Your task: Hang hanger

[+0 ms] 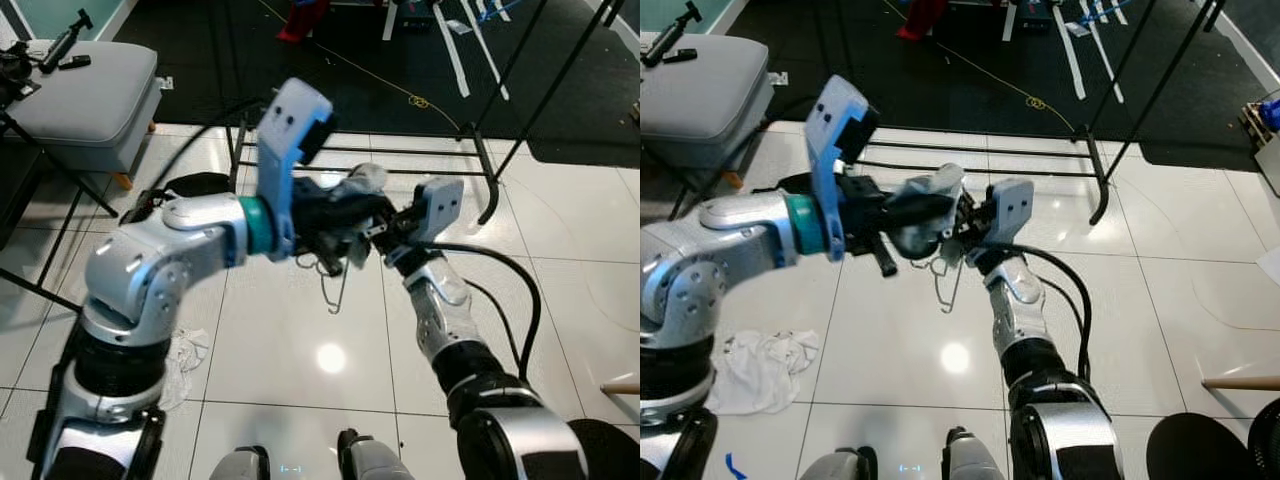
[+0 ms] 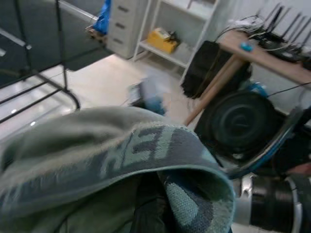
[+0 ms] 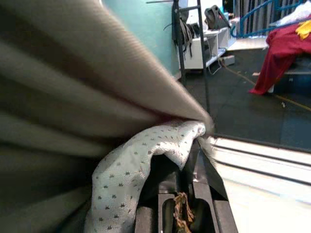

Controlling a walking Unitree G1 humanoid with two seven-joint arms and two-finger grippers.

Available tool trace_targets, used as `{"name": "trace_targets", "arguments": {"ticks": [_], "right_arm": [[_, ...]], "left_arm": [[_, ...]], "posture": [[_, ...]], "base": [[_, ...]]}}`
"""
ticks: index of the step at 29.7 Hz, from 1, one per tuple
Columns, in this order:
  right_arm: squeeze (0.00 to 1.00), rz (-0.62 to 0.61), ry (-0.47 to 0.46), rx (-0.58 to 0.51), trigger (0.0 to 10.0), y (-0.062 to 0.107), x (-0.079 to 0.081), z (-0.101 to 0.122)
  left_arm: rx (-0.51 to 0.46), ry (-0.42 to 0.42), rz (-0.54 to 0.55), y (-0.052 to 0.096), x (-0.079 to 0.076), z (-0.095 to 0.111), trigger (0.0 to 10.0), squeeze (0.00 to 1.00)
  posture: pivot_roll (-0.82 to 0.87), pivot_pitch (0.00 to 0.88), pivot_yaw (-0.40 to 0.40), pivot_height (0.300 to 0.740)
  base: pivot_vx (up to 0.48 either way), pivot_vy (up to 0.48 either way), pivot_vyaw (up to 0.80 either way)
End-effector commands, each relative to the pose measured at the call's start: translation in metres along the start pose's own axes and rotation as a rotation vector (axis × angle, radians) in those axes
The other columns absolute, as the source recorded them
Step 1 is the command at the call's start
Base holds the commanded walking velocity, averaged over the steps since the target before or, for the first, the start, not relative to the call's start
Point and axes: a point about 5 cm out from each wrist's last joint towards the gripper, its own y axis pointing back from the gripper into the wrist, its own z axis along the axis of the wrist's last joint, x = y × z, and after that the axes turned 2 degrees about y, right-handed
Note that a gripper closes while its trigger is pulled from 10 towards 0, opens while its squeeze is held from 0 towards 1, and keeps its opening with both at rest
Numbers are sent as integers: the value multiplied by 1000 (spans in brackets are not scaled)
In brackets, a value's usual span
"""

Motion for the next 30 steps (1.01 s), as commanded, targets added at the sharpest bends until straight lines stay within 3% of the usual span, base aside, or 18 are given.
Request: {"name": "trace_targets", "arguments": {"ticks": [1,6,9,15,17,18,19,22,24,27,30], "right_arm": [[0,25,-29,31,0,-3,5,-4],[0,128,-29,68,0,-13,20,-5],[0,249,-25,93,0,-21,40,-8],[0,313,-21,87,0,-23,54,-10],[0,349,-7,96,0,-17,63,-16],[0,349,-7,96,0,-17,63,-16],[0,329,-3,114,0,-6,62,-24],[0,304,4,126,0,1,57,-28],[0,193,2,132,0,12,38,-31],[0,193,2,132,0,12,38,-31],[0,44,0,77,0,24,13,-25]], "left_arm": [[-17,-7,-26,-2,-4,-1,0,0],[-35,-3,-12,-8,-2,0,0,0],[-48,-17,31,-16,5,-4,0,0],[-36,-30,79,-19,13,-9,0,0],[33,-101,128,-18,23,-17,0,0],[33,-101,128,-18,23,-17,0,0],[100,-159,172,-10,32,-23,0,0],[119,-167,186,-5,37,-25,0,0],[173,-212,218,4,46,-29,0,0],[173,-212,218,4,46,-29,0,0],[264,-289,237,17,57,-38,0,0]], "posture": [[37,109,4,740],[43,113,-1,740],[45,118,-3,740],[41,121,-4,740],[40,124,-5,740],[40,124,-5,740],[36,131,3,740],[36,131,3,740],[35,132,6,740],[35,132,6,740],[25,135,17,740]], "base": [[0,0,0],[0,0,0],[0,0,0],[0,0,0],[0,0,0],[0,0,0],[0,0,0],[0,0,0],[0,0,0],[0,0,0],[0,0,0]]}}
